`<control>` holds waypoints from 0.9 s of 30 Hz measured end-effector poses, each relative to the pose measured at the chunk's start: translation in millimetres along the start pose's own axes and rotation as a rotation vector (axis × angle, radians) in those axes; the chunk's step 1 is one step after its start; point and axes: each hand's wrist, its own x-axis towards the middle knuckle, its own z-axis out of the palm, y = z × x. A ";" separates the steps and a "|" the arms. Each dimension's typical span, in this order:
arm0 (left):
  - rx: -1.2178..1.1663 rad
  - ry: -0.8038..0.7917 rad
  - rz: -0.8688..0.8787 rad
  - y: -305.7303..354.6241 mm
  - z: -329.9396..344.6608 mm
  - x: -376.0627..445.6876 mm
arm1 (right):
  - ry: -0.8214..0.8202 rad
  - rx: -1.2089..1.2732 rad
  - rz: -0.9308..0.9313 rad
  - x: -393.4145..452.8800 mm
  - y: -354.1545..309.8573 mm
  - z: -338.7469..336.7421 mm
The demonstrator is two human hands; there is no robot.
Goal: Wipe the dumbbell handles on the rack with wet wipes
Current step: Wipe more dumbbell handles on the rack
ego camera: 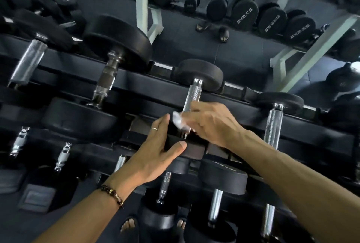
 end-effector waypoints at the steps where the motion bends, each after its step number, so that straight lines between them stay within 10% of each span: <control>1: -0.007 0.003 -0.003 0.2 0.6 -0.4 | 0.060 0.003 0.065 3.5 1.5 0.9; 8: -0.017 0.032 0.000 -1.1 4.2 0.1 | -0.286 0.142 -0.058 -3.3 -0.3 3.2; 14: -0.029 0.047 -0.008 -1.6 5.3 -2.2 | 0.199 0.056 0.134 16.3 20.9 -2.1; 20: -0.002 0.064 0.008 -2.5 6.2 -0.9 | -0.152 -0.019 -0.167 -10.9 -8.0 -2.0; 27: -0.004 0.064 0.001 -0.5 6.3 -2.1 | 0.082 -0.194 0.122 18.5 10.5 -4.6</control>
